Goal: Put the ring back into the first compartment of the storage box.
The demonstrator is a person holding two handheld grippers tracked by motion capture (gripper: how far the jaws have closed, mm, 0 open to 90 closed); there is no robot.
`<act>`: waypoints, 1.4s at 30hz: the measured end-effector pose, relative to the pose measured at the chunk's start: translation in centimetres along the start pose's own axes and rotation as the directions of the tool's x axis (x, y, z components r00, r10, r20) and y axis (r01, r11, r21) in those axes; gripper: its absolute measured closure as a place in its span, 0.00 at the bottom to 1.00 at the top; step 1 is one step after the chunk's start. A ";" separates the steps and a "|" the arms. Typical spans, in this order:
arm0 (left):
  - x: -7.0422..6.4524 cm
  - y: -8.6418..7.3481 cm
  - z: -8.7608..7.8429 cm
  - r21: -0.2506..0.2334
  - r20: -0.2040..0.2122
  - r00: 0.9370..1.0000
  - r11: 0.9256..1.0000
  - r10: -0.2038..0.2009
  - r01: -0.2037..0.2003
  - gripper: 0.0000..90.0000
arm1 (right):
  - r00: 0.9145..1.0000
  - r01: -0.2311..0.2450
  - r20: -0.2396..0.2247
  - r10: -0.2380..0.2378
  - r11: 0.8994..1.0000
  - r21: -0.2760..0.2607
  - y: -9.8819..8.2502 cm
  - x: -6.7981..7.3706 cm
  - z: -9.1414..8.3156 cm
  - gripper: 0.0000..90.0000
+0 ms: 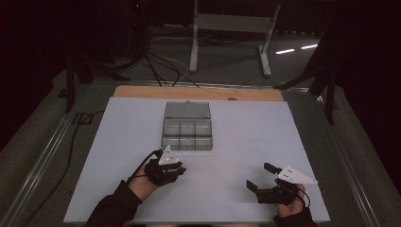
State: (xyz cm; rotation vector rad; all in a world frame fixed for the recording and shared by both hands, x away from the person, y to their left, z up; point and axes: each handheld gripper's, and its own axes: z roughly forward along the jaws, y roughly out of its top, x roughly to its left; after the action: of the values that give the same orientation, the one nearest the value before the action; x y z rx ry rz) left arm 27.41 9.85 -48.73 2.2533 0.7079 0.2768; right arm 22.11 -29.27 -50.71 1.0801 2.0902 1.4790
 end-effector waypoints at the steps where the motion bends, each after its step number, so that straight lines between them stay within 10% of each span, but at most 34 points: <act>1: 0.1 0.1 -0.1 -0.002 0.003 1.000 1.000 -0.006 0.006 0.81 | 1.000 -0.003 0.000 0.003 1.000 0.000 0.0 0.0 0.0 0.00; 42: 5.0 3.4 -2.8 -0.066 -0.005 1.000 0.998 -0.009 0.009 0.81 | 1.000 -0.003 0.000 0.003 1.000 0.002 0.0 0.0 0.0 0.00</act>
State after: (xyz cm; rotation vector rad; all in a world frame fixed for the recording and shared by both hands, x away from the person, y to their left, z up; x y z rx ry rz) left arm 31.82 12.43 -44.40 2.1874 0.7016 0.2971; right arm 22.07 -29.25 -50.72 1.0839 2.0910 1.4786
